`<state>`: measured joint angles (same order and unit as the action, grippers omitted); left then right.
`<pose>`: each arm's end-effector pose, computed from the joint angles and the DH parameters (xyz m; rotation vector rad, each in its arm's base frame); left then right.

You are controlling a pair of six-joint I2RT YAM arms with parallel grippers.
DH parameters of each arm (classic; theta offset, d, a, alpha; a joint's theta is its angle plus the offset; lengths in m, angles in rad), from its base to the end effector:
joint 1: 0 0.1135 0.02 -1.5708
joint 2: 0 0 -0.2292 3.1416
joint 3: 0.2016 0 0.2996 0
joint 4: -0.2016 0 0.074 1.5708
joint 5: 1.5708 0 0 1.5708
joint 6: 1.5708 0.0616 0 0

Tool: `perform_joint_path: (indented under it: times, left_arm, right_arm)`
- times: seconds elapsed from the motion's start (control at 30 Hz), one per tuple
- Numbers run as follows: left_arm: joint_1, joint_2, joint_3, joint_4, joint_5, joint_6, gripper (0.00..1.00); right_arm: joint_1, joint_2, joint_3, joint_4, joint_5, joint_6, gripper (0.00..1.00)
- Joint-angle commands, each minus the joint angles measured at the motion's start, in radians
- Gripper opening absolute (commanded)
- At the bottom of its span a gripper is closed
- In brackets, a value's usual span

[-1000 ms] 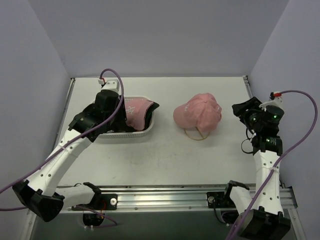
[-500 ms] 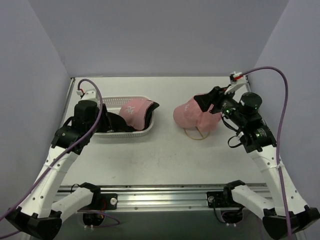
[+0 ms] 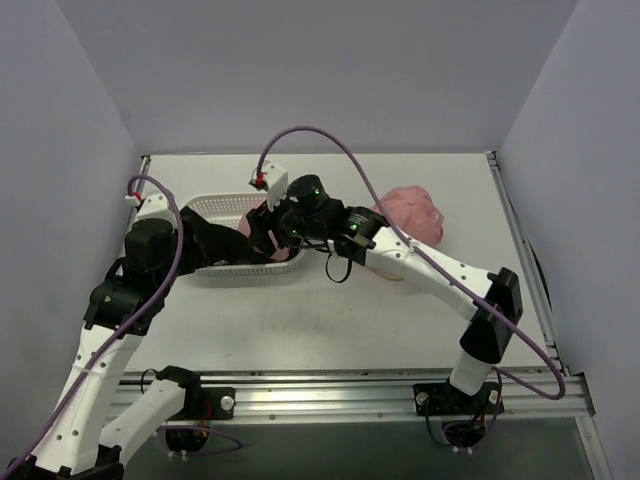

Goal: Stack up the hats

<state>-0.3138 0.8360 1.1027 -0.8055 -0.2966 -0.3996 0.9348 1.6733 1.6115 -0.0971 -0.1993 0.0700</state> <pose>0.2412 -0.0594 0.3506 -0.2651 2.0690 -0.1207 0.2710 0.3876 0.3620 -0.8977 1.5772 0.9007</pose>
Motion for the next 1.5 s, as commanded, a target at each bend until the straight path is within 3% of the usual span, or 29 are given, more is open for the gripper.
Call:
perform_joint_path:
  times: [0.0,0.63,0.77,0.93,1.17,1.47]
  left_arm:
    - [0.01,-0.04,-0.003,0.016,-0.027,-0.004,0.57]
    - [0.01,-0.084,-0.052,0.04,0.024,-0.012,0.57]
    - [0.01,-0.094,-0.055,0.04,0.024,-0.012,0.57]
    - [0.01,-0.095,-0.055,0.037,0.028,-0.012,0.57]
    - [0.01,-0.101,-0.05,0.034,0.047,-0.018,0.57]
    - [0.01,-0.106,-0.023,0.029,0.053,-0.033,0.57]
  right_arm:
    - [0.004,0.045,0.074,-0.032,0.026,-0.047,0.6]
    - [0.007,0.339,0.113,0.089,-0.126,-0.022,0.59]
    - [0.006,0.364,0.117,0.142,-0.137,-0.01,0.42]
    - [0.006,0.378,0.117,0.169,-0.169,-0.001,0.31]
    - [-0.005,0.407,0.149,0.192,-0.224,0.013,0.0]
    - [-0.06,0.384,0.228,0.212,-0.316,0.066,0.0]
